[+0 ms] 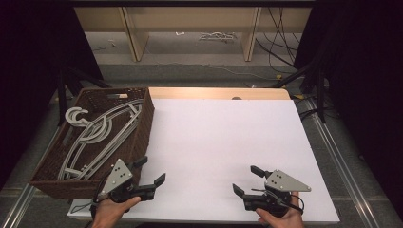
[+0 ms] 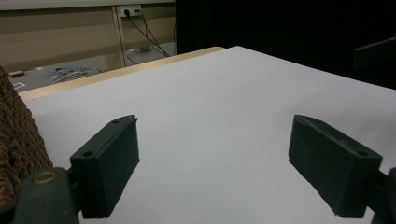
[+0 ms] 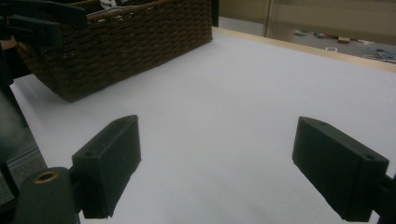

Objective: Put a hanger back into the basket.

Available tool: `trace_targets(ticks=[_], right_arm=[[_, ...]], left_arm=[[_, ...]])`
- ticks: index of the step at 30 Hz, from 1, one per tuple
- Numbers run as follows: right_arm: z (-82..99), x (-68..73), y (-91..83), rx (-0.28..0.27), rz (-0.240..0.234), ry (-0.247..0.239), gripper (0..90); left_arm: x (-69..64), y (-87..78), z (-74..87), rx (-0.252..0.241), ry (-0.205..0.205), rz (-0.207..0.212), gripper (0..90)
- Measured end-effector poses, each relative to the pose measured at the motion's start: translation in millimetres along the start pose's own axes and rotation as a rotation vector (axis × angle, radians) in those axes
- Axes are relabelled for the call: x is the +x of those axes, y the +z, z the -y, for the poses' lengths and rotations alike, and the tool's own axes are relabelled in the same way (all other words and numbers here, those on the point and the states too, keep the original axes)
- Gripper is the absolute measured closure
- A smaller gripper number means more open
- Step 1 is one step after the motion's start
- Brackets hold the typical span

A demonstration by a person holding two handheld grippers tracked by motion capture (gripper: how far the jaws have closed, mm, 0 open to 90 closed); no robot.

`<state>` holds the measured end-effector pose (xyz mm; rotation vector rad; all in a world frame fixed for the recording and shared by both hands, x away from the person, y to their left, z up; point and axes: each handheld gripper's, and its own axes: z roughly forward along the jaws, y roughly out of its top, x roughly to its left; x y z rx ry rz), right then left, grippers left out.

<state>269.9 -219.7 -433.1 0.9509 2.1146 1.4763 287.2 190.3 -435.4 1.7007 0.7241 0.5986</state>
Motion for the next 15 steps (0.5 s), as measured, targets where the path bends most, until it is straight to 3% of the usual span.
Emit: trace_targets(ticks=[1, 2, 5, 15], right_arm=[[0.0, -0.1, 0.4, -0.004, -0.001, 0.003, 16.2], [-0.3, -0.1, 0.6, -0.006, -0.001, 0.005, 16.2], [-0.2, -0.2, 0.9, 0.007, 0.003, 0.000, 16.2], [-0.9, -0.6, 1.4, -0.005, 0.003, -0.006, 16.2]], left_arm=[[-0.1, -0.2, 0.5, 0.002, 0.001, -0.001, 15.8], [-0.7, -0.5, 0.8, 0.001, -0.024, -0.002, 15.8], [1.9, -0.5, -0.3, -0.004, -0.006, -0.004, 15.8], [0.1, 0.8, 0.5, -0.010, -0.042, 0.011, 15.8]])
